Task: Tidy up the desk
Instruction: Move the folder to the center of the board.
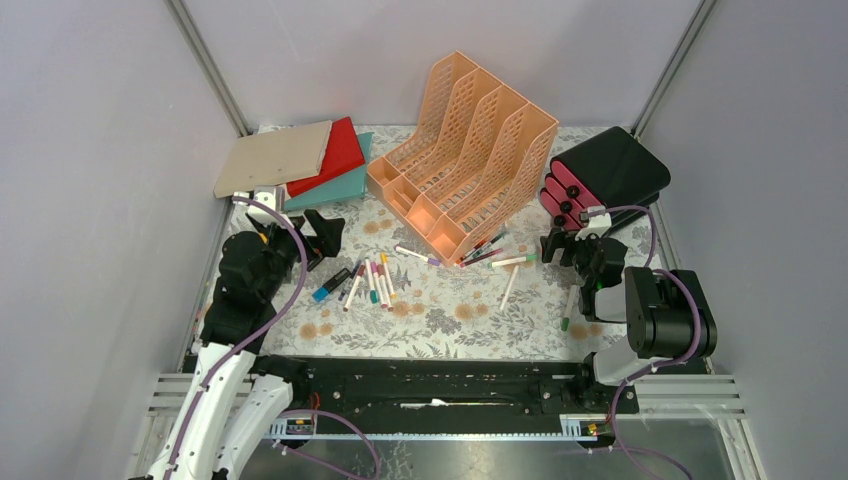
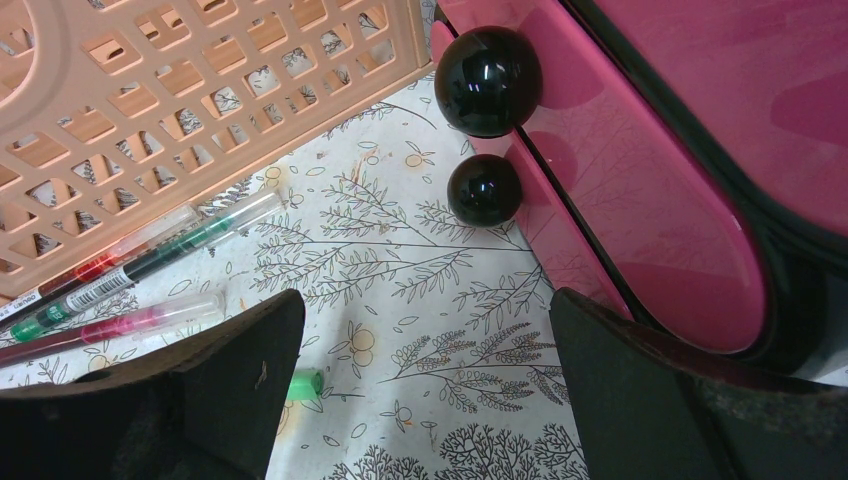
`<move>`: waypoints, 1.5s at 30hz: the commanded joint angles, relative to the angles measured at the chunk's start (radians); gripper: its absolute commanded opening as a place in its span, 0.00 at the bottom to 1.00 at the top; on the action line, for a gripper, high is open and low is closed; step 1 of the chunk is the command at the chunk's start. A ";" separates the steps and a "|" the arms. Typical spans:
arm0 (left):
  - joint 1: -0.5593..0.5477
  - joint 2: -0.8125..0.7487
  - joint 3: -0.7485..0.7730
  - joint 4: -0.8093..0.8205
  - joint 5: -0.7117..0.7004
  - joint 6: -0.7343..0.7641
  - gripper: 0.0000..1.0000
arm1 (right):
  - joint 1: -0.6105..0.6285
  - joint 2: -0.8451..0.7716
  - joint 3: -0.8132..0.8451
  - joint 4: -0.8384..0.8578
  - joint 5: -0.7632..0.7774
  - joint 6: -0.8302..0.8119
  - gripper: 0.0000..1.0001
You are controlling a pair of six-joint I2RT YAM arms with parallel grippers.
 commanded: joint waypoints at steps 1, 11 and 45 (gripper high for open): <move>0.002 -0.019 -0.005 0.055 0.022 0.013 0.99 | -0.002 -0.003 0.008 0.067 0.016 -0.001 1.00; 0.002 -0.008 -0.006 0.055 0.044 0.010 0.99 | -0.002 -0.003 0.007 0.068 0.017 -0.001 1.00; 0.002 0.156 0.043 0.013 -0.081 -0.174 0.99 | 0.009 -0.054 -0.131 0.272 -0.058 -0.050 1.00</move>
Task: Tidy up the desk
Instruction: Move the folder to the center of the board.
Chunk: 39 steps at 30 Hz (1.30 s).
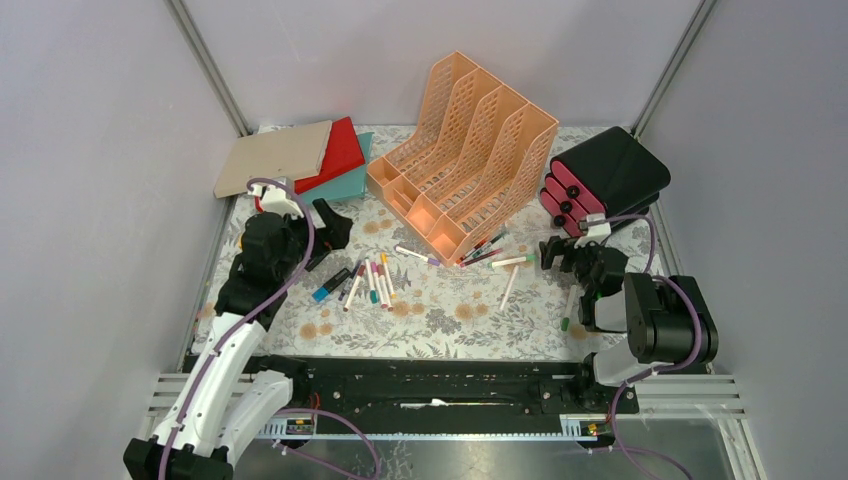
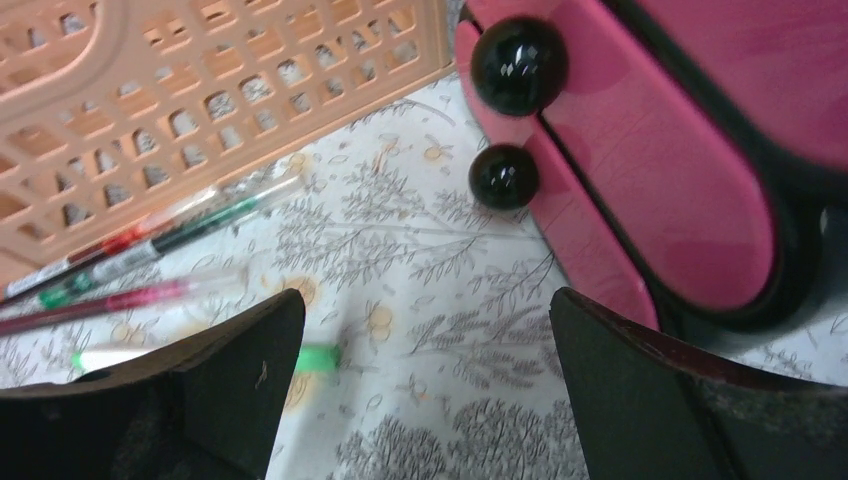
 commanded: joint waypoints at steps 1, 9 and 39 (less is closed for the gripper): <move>0.002 -0.005 0.047 0.050 -0.067 -0.013 0.99 | 0.004 -0.032 -0.093 0.233 -0.038 -0.031 1.00; 0.002 0.054 0.082 0.098 -0.070 -0.061 0.99 | 0.006 -0.037 -0.132 0.305 -0.037 -0.033 1.00; 0.126 0.237 0.136 0.296 0.050 -0.295 0.99 | -0.004 -0.665 0.779 -1.528 -0.568 -0.210 1.00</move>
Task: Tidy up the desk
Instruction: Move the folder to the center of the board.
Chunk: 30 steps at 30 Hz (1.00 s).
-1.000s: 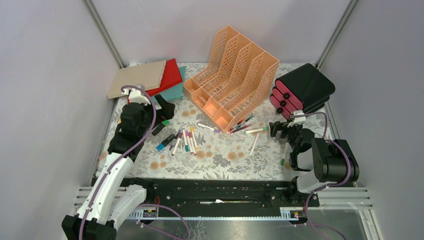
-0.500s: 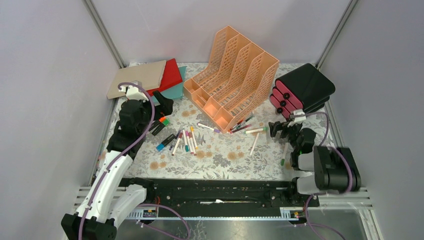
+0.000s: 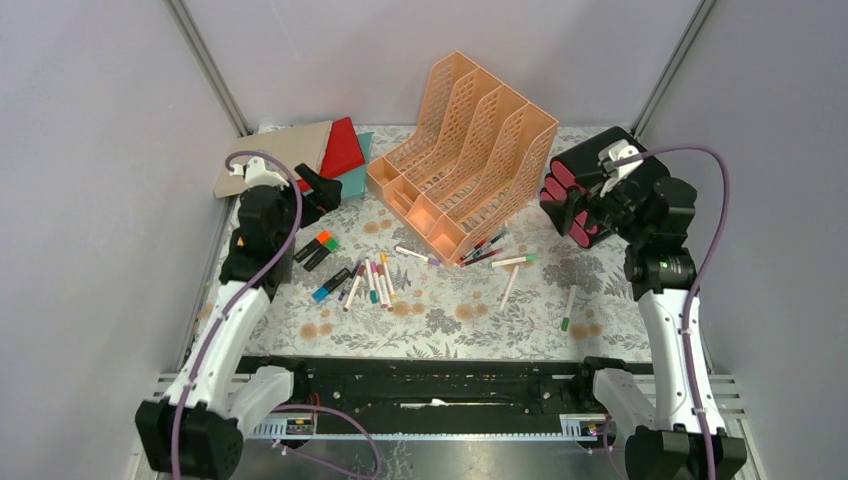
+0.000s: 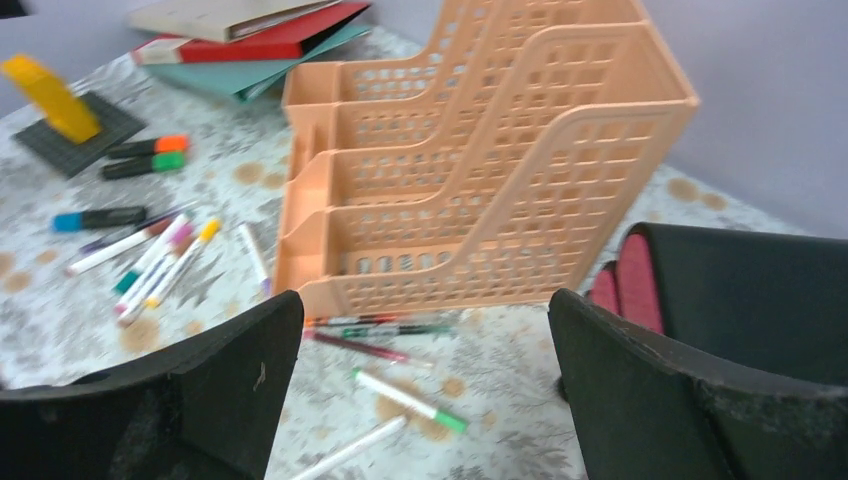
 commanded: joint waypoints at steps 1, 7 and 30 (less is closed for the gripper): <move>0.087 0.133 0.054 0.186 0.115 -0.206 0.99 | 0.004 -0.049 0.077 -0.321 -0.206 -0.135 1.00; 0.137 0.372 0.142 0.209 -0.020 -0.425 0.99 | 0.004 -0.014 0.074 -0.388 -0.316 -0.191 1.00; 0.077 1.236 1.146 -0.382 -0.304 0.461 0.78 | 0.005 0.128 0.052 -0.401 -0.368 -0.156 0.99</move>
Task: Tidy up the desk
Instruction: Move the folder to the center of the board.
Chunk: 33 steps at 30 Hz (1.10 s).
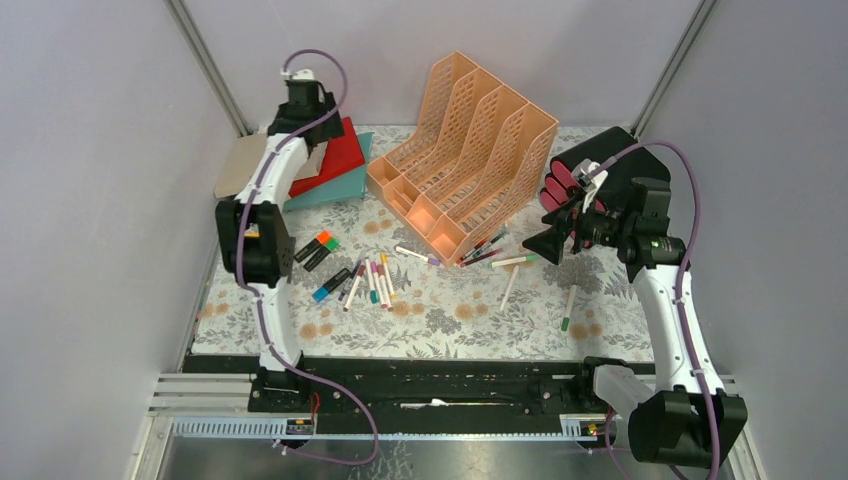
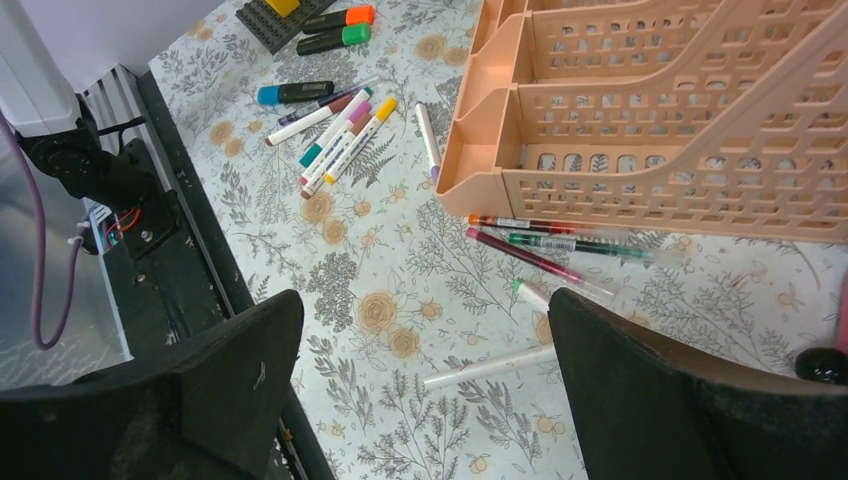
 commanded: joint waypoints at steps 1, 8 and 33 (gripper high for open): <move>-0.037 0.084 0.054 -0.107 -0.169 0.209 0.75 | 0.004 0.017 0.032 -0.029 -0.012 -0.011 1.00; -0.040 0.141 0.068 -0.091 -0.236 0.294 0.61 | 0.003 0.027 0.032 -0.037 0.011 -0.017 1.00; -0.079 0.208 0.000 0.067 -0.396 0.495 0.46 | 0.004 0.041 0.026 -0.037 0.015 -0.013 1.00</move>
